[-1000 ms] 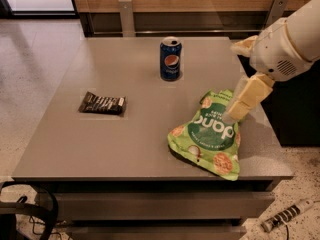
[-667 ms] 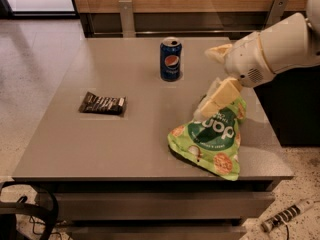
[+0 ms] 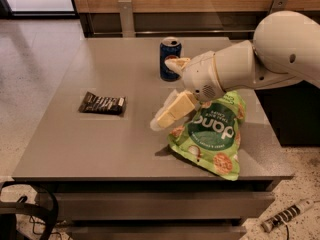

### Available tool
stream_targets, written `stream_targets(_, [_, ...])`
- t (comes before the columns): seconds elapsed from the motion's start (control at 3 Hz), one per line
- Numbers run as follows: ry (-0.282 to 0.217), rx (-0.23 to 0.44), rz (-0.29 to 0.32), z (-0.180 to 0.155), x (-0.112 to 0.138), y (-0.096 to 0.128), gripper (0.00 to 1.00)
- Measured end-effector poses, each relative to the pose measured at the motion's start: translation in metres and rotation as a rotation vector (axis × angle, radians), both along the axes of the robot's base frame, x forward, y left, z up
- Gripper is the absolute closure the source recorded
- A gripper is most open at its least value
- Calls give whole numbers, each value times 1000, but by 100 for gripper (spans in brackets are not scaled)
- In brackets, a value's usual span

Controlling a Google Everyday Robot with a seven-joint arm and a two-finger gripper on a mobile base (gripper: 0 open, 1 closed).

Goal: Pick rxbar chocolate

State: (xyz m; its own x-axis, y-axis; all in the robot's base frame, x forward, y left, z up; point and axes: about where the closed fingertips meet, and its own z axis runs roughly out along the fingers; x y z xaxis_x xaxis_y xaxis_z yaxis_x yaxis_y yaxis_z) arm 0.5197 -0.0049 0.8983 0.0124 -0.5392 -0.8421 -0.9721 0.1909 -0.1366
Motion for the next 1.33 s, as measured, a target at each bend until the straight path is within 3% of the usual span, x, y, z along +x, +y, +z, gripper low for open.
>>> stream_targets(0.33, [11, 14, 8, -7, 14, 15, 0])
stream_targets(0.67, [23, 81, 39, -21, 41, 47, 0])
stream_targets(1.0, [21, 122, 48, -32, 54, 71, 0])
stream_targets(1.33, [4, 115, 29, -45, 53, 87, 0])
